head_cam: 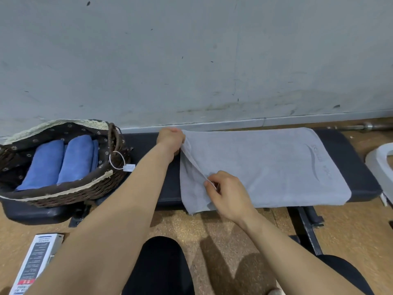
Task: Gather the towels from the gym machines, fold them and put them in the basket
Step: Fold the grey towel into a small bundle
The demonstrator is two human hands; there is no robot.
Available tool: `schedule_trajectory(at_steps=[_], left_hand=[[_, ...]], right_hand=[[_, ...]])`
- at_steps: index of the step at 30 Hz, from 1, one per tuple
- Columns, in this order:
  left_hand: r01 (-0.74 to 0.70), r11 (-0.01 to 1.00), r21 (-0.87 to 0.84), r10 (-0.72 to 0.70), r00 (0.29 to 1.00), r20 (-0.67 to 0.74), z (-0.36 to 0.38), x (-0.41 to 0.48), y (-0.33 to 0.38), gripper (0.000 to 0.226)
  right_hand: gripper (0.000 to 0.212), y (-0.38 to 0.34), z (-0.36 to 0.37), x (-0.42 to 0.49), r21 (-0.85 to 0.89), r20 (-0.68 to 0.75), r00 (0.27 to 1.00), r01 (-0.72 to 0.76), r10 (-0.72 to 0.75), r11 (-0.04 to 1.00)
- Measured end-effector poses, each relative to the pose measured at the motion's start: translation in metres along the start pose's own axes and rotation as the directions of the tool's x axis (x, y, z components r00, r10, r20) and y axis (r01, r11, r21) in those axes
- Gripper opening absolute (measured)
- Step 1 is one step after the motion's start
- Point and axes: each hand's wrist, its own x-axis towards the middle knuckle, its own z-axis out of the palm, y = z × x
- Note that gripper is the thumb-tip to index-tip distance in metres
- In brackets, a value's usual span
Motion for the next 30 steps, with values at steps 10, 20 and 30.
schedule_trajectory(at_steps=[10,20,30], left_hand=[[-0.11,0.98,0.168,0.095,0.991,0.094,0.069,-0.006,0.026,0.023],[-0.367,0.894,0.257,0.36,0.93,0.074,0.187,-0.035,0.055,0.023],[-0.488,0.86,0.148,0.449,0.862,0.234,0.321,-0.055,0.079,0.022]], right_hand=[[0.015,0.058,-0.063,-0.027,0.13,-0.057,0.985,-0.154,0.162,0.98],[0.023,0.118,-0.126,-0.063,0.262,-0.194,0.929,-0.259,0.314,0.93],[0.02,0.2,-0.185,-0.094,0.331,-0.403,0.725,-0.453,0.558,0.828]])
